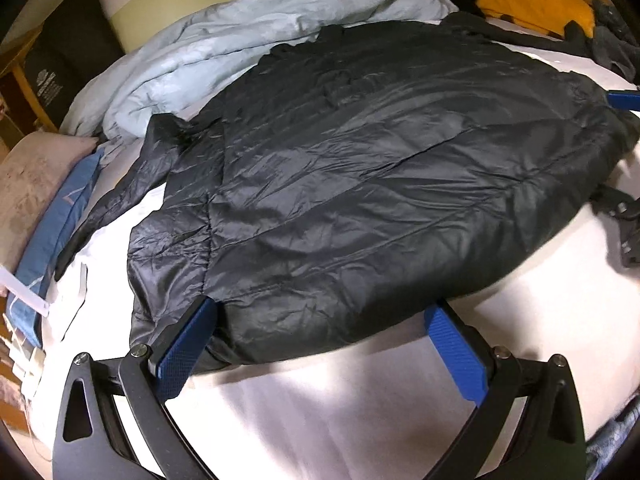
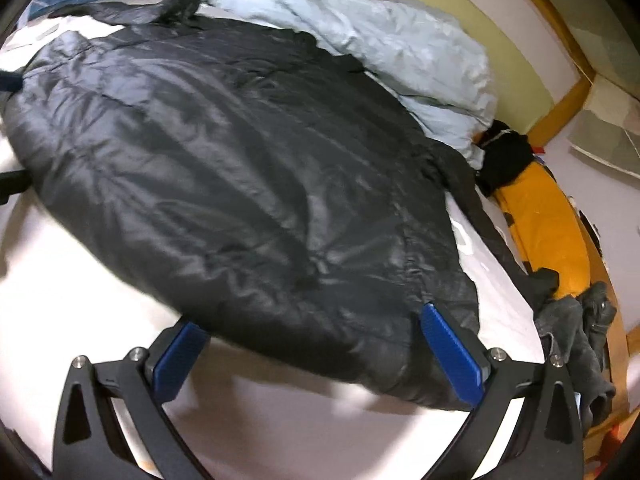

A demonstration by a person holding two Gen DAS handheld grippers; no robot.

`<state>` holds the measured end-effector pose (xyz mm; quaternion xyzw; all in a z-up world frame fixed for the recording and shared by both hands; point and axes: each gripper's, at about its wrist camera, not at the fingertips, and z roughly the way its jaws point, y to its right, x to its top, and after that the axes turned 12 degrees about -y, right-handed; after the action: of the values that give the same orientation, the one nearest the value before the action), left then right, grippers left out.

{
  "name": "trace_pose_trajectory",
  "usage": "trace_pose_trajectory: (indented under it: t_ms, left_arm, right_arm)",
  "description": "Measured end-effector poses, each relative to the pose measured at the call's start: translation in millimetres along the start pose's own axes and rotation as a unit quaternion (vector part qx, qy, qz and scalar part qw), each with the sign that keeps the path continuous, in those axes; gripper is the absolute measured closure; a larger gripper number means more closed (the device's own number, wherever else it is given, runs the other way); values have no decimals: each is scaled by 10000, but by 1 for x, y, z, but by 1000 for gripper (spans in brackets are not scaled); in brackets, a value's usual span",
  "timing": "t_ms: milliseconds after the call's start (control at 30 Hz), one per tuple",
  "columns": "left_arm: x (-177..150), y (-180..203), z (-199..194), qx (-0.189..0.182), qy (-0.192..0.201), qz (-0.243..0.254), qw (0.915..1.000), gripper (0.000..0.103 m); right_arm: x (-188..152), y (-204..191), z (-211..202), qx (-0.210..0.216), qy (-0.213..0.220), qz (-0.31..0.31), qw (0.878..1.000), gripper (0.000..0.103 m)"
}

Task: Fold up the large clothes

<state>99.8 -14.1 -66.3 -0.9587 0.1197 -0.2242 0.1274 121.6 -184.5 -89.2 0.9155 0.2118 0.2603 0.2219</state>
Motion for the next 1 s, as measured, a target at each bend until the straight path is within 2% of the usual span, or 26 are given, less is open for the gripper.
trace_pose_trajectory:
  t_ms: [200,400,433,500,567,600,633,700,800,900,1000]
  left_arm:
    - [2,-19,5,416,30,-344,9985,0]
    - [4,-50,9,496,6,-863,9950,0]
    - [3,-52,8,467,42,-896,9949,3]
    - [4,-56,7,290,72,-908,9954,16]
    - [4,-58,6,182,82,-949,9953,47]
    - [5,-58,6,193,76,-973,9950,55]
    - [5,-59,5,179,86,-984,9950,63]
    - [4,-58,2,130,85,-1024,9946,66]
    - [3,-59,-8,40,52,-1062,9943,72]
    - [-1,-60,-16,46,45,-1083,9941,74]
    - [-13,-57,-24,-76,-64,-1130,9935,76]
  right_arm:
    - [3,18,5,-215,-117,389,9989,0]
    - [4,35,4,-269,-82,755,9967,0]
    - [4,36,4,-261,-64,787,9965,0]
    - [4,38,3,-209,-20,866,9960,1]
    - [5,38,-1,-144,98,875,9960,18]
    - [4,37,-3,-115,124,853,9962,38]
    - [5,37,-4,-46,139,828,9965,49]
    - [5,39,-3,30,97,863,9962,67]
    - [4,45,-3,325,7,980,9947,77]
    - [0,50,-8,492,13,1110,9926,80]
    - [-11,47,-21,485,-14,1116,9926,82]
